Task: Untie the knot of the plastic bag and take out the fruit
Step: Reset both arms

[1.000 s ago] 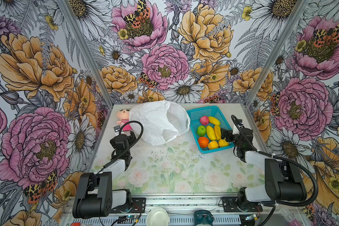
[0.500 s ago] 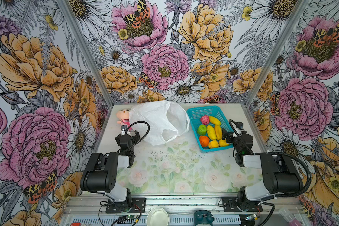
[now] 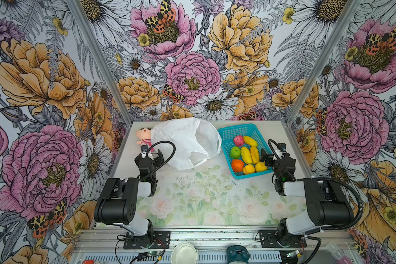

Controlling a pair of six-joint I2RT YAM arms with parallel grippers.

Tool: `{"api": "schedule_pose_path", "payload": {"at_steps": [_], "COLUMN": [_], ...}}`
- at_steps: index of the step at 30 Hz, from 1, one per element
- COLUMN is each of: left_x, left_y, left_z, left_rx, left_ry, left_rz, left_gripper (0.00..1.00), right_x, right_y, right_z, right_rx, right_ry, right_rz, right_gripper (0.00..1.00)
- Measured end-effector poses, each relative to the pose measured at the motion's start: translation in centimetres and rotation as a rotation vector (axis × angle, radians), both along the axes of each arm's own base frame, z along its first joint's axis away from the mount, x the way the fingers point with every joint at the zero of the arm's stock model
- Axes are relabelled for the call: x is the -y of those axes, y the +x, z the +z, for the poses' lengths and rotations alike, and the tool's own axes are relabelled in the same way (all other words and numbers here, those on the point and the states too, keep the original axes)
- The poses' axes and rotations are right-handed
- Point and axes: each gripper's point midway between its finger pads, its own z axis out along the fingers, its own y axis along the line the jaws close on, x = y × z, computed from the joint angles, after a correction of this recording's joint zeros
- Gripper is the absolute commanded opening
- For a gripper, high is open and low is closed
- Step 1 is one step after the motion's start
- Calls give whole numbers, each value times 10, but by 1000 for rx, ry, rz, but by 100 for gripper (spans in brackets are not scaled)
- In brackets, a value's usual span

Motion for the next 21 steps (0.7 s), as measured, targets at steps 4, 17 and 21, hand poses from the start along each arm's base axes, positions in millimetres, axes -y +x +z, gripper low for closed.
{"api": "schedule_pose_path", "payload": {"at_steps": [4, 17, 21], "left_x": [0, 5, 6], "left_y": [0, -1, 0], "left_z": [1, -2, -1], "left_rx": [4, 0, 2], "left_ry": [0, -8, -10], "left_rz": [0, -32, -38], "left_gripper": [99, 99, 99], "right_x": [0, -4, -4], "right_y": [0, 1, 2], "right_z": [0, -2, -2], "right_rx": [0, -15, -18], "right_ry": [0, -22, -23], "right_rz": [0, -19, -22], "right_gripper": [100, 100, 99]}}
